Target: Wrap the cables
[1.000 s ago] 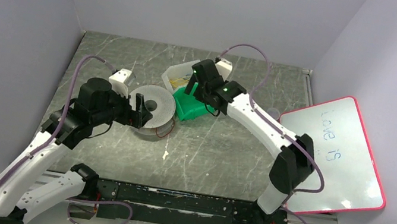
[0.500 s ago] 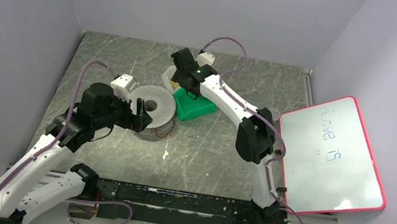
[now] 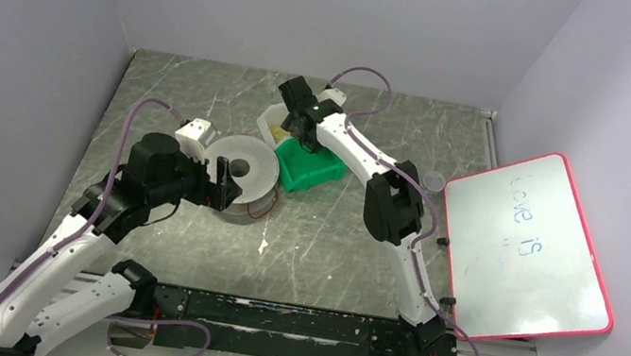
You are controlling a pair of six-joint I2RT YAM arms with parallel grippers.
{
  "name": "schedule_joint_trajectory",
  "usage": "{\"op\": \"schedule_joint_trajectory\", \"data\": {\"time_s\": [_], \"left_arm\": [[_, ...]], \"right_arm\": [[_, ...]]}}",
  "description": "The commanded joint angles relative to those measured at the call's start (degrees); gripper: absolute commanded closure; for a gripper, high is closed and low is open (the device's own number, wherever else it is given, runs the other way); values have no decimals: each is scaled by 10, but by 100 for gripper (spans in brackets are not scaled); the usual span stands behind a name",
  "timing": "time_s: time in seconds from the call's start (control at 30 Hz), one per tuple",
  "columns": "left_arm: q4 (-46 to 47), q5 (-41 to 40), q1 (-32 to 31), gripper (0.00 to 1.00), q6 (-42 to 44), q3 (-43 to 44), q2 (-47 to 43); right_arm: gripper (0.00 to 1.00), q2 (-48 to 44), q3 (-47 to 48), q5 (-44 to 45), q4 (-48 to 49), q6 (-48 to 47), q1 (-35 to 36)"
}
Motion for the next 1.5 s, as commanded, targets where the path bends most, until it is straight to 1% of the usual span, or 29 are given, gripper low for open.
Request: {"op": "schedule_joint_trajectory", "data": {"time_s": [0.0,0.07,0.13,0.2,0.33,0.5,0.57,0.73,0.77,0.97,1.17,1.33,1.4,1.47], "left_arm": [[16,6,-3,7,8,-2,2],[15,4,-3,7,8,-1,5],[14,2,-3,7,7,-1,7],[15,2,-3,7,7,-1,7],[14,2,-3,7,7,-1,11],[14,0,-3,7,6,-1,12],[14,0,-3,7,7,-2,14],[13,-1,-3,7,7,0,19],[13,-2,-3,7,7,0,20],[12,-8,-3,7,5,0,20],[13,-8,-3,7,6,1,30],[11,-13,-3,7,5,3,37],[13,-12,-3,7,5,2,38],[13,-10,-3,7,4,3,39]], "right_arm": [[33,14,21,-10,0,9,-13],[39,19,23,-13,1,7,-16],[42,18,16,-16,8,7,-18],[50,12,4,-21,21,4,-20],[62,6,-7,-28,31,2,-27],[73,-5,-21,-31,43,1,-44],[79,-8,-26,-35,47,0,-54],[98,-21,-40,-41,54,-17,-81],[100,-26,-46,-45,58,-25,-86],[100,-86,-117,-49,92,-111,-109],[100,-170,-225,-61,131,-220,-113],[100,-263,-338,-135,196,-313,-134],[100,-291,-373,-169,215,-338,-140],[100,-309,-397,-180,220,-358,-145]]}}
